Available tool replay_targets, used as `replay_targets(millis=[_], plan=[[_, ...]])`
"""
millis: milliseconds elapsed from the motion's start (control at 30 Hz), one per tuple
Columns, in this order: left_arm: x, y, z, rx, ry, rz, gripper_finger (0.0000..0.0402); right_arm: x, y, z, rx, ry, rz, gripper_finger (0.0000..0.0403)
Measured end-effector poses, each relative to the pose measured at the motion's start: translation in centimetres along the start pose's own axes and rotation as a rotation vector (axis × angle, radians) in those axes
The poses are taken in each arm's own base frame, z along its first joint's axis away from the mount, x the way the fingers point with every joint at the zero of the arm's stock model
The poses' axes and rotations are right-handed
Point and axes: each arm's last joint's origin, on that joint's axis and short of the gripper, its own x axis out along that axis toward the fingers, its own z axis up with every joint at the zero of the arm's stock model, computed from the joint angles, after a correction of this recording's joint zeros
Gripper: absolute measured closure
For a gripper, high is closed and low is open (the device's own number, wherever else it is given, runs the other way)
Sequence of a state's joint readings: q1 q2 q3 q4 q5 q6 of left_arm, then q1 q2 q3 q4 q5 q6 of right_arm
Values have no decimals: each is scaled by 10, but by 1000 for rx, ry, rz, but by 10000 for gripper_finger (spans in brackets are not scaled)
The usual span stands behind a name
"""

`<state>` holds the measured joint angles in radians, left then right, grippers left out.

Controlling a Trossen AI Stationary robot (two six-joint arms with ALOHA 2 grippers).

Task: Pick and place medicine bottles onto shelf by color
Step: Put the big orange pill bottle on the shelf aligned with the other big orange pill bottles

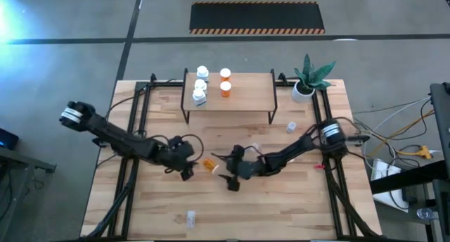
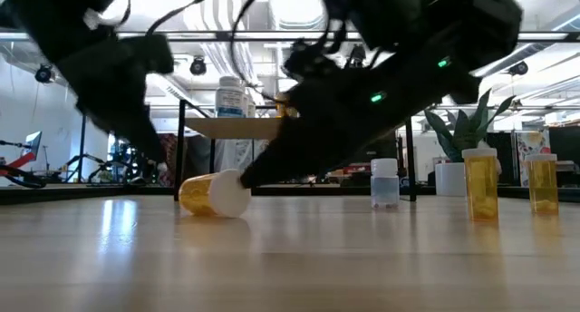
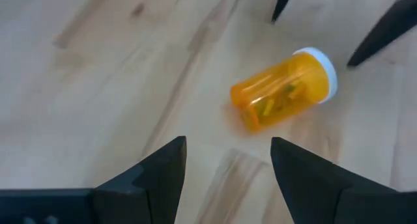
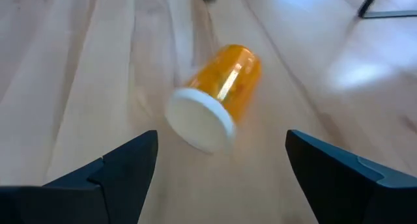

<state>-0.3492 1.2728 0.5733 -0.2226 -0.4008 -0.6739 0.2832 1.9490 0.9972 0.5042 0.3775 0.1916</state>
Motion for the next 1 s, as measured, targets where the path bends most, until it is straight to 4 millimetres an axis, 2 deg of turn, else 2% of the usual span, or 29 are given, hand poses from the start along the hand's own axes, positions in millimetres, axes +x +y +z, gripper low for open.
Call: replay_targets(millis=[200, 433, 700, 1000], plan=[[20, 9, -24, -17, -138, -102, 195, 30, 18, 1, 53, 28, -43, 77], [32, 6, -30, 68, -135, -90, 195, 48, 31, 9, 47, 40, -166, 90], [21, -17, -15, 321, -231, -94, 195, 32, 27, 24, -39, 208, -187, 214], [21, -25, -7, 691, -281, -46, 194, 11, 13, 56, -50, 263, 9, 215]])
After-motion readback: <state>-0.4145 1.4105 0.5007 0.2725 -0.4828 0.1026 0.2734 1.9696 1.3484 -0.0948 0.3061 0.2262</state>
